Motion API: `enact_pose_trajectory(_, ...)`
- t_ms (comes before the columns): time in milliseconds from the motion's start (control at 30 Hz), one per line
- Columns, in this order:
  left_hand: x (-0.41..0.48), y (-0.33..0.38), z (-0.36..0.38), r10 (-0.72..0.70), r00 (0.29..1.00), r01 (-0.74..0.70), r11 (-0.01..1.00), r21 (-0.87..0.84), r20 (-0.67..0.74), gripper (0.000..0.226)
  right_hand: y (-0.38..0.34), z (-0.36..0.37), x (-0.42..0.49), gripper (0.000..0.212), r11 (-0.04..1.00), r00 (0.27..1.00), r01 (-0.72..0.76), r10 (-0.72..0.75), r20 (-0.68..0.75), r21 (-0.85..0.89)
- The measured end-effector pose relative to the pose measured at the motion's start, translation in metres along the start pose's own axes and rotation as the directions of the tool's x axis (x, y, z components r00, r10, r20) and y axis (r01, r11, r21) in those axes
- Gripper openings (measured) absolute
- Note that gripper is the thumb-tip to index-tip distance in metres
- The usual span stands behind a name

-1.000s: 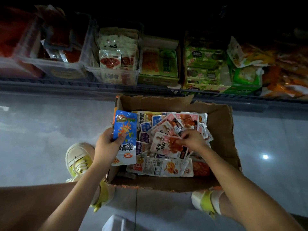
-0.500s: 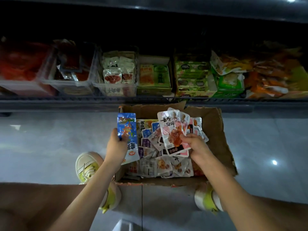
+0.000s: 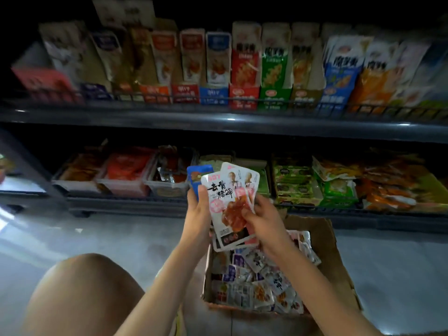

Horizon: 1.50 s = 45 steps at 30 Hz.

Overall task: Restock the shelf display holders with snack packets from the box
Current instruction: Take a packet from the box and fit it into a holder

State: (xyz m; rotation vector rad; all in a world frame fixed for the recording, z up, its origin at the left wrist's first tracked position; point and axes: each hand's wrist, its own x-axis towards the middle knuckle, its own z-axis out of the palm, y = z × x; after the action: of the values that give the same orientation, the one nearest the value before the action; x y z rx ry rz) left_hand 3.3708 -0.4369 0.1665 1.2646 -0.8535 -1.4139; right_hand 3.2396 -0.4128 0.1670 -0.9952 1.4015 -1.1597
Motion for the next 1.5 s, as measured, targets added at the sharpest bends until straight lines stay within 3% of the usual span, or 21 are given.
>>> enact_pose_trajectory(167,-0.002,0.050,-0.017,0.063,0.997,-0.066,0.992,-0.103,-0.032,0.033,-0.052,0.032,-0.003,0.042,0.998,0.986,0.047,-0.042,0.159,-0.029)
enact_pose_trajectory(333,-0.004,0.083,-0.026,0.099,0.992,-0.115,0.969,-0.219,-0.080,0.034,-0.089,0.059,0.003,0.018,0.995,0.982,0.091,-0.096,0.163,0.034)
enact_pose_trajectory(600,0.009,0.122,-0.050,0.175,0.972,-0.208,0.951,-0.229,-0.156,0.025,-0.134,0.103,0.021,0.011,0.982,0.966,0.181,-0.188,0.180,0.051)
enact_pose_trajectory(867,0.054,0.165,-0.109,0.299,0.922,-0.340,0.929,-0.148,-0.245,0.016,-0.164,0.180,0.061,0.017,0.983,0.956,0.113,-0.147,0.254,0.143)
enact_pose_trajectory(967,0.076,0.188,-0.135,0.305,0.914,-0.351,0.925,-0.144,-0.268,0.026,-0.175,0.214,0.080,0.016,0.979,0.958,0.134,-0.167,0.232,0.151)
enact_pose_trajectory(1033,0.090,0.204,-0.155,0.337,0.891,-0.383,0.918,-0.106,-0.306,0.032,-0.183,0.231,0.096,0.017,0.977,0.964,0.133,-0.166,0.206,0.164)
enact_pose_trajectory(1133,0.111,0.226,-0.189,0.388,0.833,-0.420,0.908,0.006,-0.395,0.021,-0.197,0.248,0.123,0.021,0.973,0.970,0.085,-0.130,0.204,0.215)
enact_pose_trajectory(1400,0.160,0.271,-0.249,0.425,0.771,-0.452,0.890,0.061,-0.474,0.014,-0.246,0.318,0.198,0.023,0.921,0.965,0.139,-0.208,0.157,0.363)
enact_pose_trajectory(1500,0.182,0.284,-0.261,0.456,0.759,-0.452,0.883,0.127,-0.465,0.015,-0.255,0.359,0.233,0.040,0.906,0.960,0.212,-0.263,0.097,0.366)
